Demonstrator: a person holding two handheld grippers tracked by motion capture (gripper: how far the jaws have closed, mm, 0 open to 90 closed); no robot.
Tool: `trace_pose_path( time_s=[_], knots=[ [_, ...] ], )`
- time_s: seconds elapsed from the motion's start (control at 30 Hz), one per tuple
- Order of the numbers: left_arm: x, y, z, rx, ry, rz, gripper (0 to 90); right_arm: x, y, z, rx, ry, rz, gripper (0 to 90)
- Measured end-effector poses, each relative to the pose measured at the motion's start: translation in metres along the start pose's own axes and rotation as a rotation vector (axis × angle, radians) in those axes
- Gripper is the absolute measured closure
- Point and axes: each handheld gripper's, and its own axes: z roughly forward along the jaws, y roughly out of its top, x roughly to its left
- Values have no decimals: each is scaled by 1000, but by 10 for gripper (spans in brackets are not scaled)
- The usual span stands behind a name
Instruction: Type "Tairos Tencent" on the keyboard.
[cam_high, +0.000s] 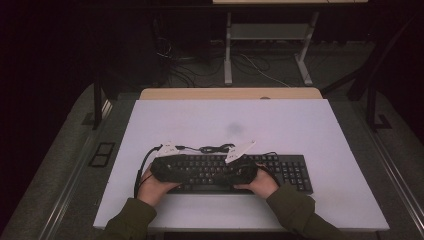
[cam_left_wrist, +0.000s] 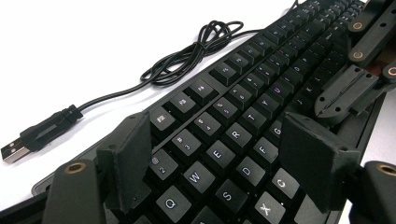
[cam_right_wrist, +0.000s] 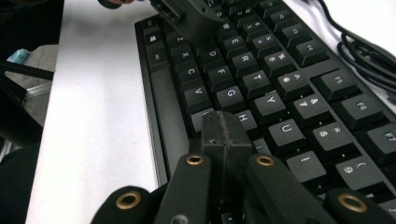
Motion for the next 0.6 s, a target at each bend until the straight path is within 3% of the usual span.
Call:
trace_pose_path(
  time_s=[0.23, 0.6],
  knots=[
    [0, 0, -2, -5, -2, -3, 256, 0, 2, -4, -25, -4, 0, 887],
    [-5, 0, -5, -4, -22, 2, 297, -7, 1, -12, -79, -32, 34, 686]
  ],
)
